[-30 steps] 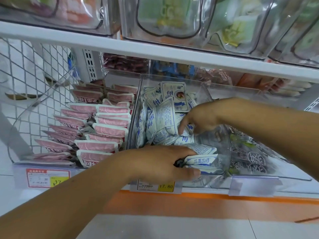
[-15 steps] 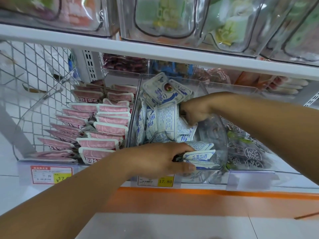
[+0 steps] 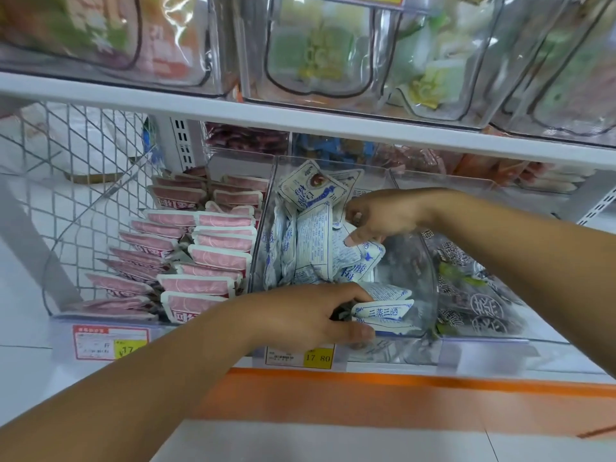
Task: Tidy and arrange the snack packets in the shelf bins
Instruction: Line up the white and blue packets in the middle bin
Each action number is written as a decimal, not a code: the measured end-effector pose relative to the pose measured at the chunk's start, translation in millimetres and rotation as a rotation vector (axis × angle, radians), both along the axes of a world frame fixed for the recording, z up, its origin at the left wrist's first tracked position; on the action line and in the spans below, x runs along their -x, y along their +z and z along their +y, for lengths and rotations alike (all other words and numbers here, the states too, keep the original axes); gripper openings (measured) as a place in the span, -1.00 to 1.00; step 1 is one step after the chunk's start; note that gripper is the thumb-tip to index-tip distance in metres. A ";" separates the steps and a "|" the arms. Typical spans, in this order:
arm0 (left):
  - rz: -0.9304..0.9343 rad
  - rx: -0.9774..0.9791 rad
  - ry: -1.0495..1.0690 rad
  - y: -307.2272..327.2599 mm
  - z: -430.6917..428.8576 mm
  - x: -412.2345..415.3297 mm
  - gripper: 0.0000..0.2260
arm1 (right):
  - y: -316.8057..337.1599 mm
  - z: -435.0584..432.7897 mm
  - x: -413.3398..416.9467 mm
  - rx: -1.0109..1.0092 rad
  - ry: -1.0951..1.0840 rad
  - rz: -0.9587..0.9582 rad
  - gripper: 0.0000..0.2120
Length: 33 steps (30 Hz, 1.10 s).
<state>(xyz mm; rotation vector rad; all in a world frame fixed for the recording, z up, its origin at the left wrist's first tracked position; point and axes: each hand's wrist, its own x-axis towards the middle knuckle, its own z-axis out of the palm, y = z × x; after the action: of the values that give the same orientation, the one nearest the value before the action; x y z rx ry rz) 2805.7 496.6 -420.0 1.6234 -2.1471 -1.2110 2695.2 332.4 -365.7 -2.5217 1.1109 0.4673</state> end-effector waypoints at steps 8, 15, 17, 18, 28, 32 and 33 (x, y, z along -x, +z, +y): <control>0.035 -0.053 0.015 -2.6 -0.1 -0.5 -0.50 | 2.6 20.5 20.5 -0.040 0.127 0.012 -0.72; -0.006 -0.043 0.071 -0.2 2.1 2.0 -0.45 | -2.5 24.6 26.4 -0.133 0.040 0.011 -0.18; -0.017 -0.032 0.072 1.5 3.5 2.7 -0.45 | 1.3 24.8 30.0 -0.111 0.045 -0.013 -0.28; -0.022 -0.015 0.070 1.9 4.2 2.6 -0.46 | 6.6 25.8 32.8 -0.074 0.056 -0.034 -0.37; -0.187 0.041 0.094 0.4 9.1 2.2 -0.45 | 16.4 44.7 25.0 0.188 0.266 0.250 -0.64; -0.197 0.057 0.087 -0.2 8.3 1.7 -0.43 | 13.8 46.4 25.3 0.140 0.263 0.318 -0.55; -0.199 0.058 0.078 -0.1 7.6 1.6 -0.42 | 14.7 47.0 25.8 0.118 0.258 0.331 -0.55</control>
<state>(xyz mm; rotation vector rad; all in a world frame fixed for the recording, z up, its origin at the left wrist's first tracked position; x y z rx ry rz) 2804.2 504.2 -420.0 1.8539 -2.1855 -0.9937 2669.3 379.4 -351.0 -2.7756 0.9439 0.9431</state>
